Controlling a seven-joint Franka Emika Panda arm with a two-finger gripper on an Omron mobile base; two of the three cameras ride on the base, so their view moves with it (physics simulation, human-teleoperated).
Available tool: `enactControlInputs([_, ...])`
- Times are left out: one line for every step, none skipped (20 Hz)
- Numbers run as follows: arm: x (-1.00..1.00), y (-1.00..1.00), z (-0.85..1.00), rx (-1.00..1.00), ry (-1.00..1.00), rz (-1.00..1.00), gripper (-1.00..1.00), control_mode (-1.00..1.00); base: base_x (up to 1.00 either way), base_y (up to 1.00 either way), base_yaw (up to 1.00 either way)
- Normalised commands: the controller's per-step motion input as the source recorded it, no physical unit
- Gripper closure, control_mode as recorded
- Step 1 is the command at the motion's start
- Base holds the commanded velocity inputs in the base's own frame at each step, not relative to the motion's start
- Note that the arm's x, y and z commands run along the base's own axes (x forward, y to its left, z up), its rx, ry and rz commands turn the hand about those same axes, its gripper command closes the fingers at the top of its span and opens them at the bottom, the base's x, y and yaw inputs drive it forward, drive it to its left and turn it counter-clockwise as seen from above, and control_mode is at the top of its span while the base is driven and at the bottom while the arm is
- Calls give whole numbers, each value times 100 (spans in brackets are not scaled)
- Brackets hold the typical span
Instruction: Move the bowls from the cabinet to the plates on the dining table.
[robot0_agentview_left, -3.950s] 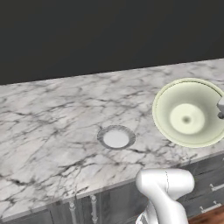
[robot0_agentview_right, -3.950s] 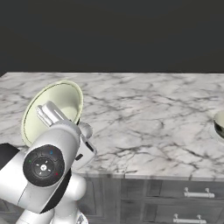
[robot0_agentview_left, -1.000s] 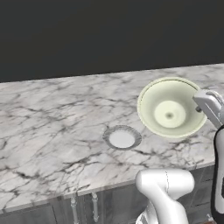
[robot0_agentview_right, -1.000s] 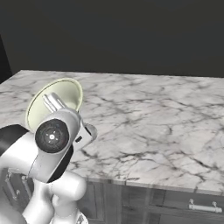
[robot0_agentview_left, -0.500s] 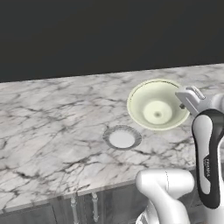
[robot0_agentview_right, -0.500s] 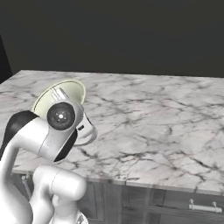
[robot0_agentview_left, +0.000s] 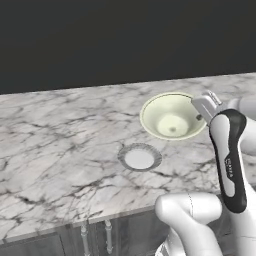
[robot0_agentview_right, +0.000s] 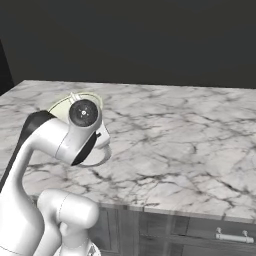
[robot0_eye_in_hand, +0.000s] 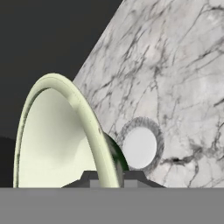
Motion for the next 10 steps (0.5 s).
enactControlInputs([14, 4, -4, 1, 5, 3, 100, -100, 0, 0, 0])
enactControlInputs([8, 7, 0, 0, 4, 4, 100, -100, 0, 0, 0])
enactControlInputs([2, 14, 0, 0, 3, 1, 100, -100, 0, 0, 0])
enactControlInputs([0, 11, 0, 0, 0, 0, 100, -100, 0, 0, 0])
enactControlInputs([0, 8, 0, 0, 0, 0, 100, -100, 0, 0, 0])
enactControlInputs([0, 4, 0, 0, 0, 0, 100, -100, 0, 0, 0])
enactControlInputs([0, 0, 0, 0, 0, 0, 100, -100, 0, 0, 0])
enactControlInputs([0, 0, 0, 0, 0, 0, 100, -100, 0, 0, 0])
enactControlInputs([0, 0, 0, 0, 0, 0, 100, -100, 0, 0, 0])
enactControlInputs([0, 6, 0, 0, 0, 0, 100, -100, 0, 0, 0])
